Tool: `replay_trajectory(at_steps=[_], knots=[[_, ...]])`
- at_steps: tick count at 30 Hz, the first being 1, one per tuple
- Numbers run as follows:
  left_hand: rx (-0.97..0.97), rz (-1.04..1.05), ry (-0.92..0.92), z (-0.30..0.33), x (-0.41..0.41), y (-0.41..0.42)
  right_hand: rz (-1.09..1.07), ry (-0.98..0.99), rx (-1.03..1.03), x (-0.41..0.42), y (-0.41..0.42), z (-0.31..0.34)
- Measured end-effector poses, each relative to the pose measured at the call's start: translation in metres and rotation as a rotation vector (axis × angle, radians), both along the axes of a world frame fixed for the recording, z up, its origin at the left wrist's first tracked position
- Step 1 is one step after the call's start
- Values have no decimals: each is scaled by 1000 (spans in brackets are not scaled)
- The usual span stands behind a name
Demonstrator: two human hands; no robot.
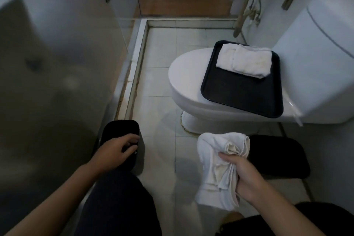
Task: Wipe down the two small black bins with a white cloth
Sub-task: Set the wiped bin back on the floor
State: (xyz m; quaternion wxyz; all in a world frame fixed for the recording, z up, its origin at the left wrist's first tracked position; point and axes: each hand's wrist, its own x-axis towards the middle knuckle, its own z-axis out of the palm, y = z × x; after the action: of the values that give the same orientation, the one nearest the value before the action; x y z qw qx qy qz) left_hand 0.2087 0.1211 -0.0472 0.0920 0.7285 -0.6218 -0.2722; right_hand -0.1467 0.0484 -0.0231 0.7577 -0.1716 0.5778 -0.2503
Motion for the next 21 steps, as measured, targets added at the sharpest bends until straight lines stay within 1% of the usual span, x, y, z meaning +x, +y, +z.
replay_trajectory(at_steps=[2,4,7,10,15,17,21], knots=[[-52,-23,43,34,-23,-25,-25,-9,-25,-10,-1,4],[-72,-119,61,56,-54,-48,-47,1,-43,-26,-3,8],[-61,-295,61,65,-115,-72,-78,34,-67,-61,-2,14],[-81,-450,61,59,-181,-91,-137,99,-60,-108,3,8],[-112,-558,137,30,-274,-116,-97,377,-175,-182,1,9],[-112,-580,148,15,-306,-126,-15,516,-202,-211,-10,14],[-89,-618,120,-20,-365,-143,246,853,-271,-254,-38,7]])
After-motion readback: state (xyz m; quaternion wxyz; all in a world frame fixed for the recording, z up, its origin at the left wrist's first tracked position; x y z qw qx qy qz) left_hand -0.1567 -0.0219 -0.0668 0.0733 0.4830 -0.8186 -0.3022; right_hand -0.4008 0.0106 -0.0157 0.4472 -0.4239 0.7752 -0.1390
